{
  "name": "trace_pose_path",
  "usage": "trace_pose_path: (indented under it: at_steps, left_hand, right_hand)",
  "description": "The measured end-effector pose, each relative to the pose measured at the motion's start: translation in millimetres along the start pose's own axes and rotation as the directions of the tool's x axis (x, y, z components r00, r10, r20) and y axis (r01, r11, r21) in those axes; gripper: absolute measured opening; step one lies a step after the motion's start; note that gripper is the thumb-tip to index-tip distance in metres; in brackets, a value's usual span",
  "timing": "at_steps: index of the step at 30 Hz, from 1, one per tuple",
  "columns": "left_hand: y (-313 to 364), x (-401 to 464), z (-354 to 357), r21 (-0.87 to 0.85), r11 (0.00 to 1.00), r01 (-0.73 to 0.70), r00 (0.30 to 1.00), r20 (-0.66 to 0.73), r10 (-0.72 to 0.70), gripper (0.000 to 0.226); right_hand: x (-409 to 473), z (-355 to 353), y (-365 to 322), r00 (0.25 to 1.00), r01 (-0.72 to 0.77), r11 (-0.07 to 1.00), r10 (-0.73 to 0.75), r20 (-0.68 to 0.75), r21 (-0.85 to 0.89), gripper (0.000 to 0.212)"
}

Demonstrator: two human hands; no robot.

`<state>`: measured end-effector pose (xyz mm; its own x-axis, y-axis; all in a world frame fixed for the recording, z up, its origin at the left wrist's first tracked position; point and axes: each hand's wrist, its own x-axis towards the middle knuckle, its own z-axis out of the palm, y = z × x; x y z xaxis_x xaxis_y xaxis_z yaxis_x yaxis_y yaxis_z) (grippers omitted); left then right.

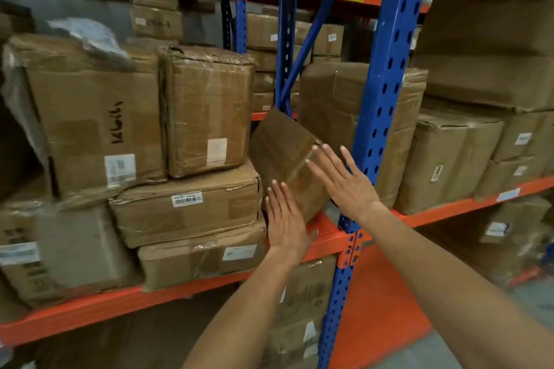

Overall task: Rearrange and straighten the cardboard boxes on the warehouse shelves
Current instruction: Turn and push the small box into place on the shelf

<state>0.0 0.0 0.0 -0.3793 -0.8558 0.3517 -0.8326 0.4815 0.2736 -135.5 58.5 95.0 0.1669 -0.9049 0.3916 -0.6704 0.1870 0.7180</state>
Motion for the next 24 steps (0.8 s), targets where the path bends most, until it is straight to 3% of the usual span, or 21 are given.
trace_pose_path:
  at_steps: [4, 10, 16, 24]
  left_hand:
    - [5, 16, 16, -0.108, 0.97, 0.22, 0.975, 0.042, -0.216, 0.166]
    - [25, 38, 38, -0.145, 0.918, 0.368, 0.923, -0.066, -0.38, 0.171]
    - [22, 39, 51, -0.013, 0.94, 0.342, 0.929, -0.144, -0.34, 0.17]
    - [-2, 36, 24, 0.252, 0.93, 0.268, 0.949, -0.233, -0.21, 0.136]
  right_hand:
    - [19, 17, -3, 0.996, 0.084, 0.994, -0.081, 0.044, -0.069, 0.079]
    - [42, 51, -11, 0.984, 0.166, 0.97, -0.173, -0.026, -0.175, 0.078]
    - [56, 58, -17, 0.978, 0.154, 0.965, -0.179, -0.107, -0.212, 0.087]
    - [68, 59, 4, 0.949, 0.26, 0.955, -0.28, -0.142, -0.144, 0.071]
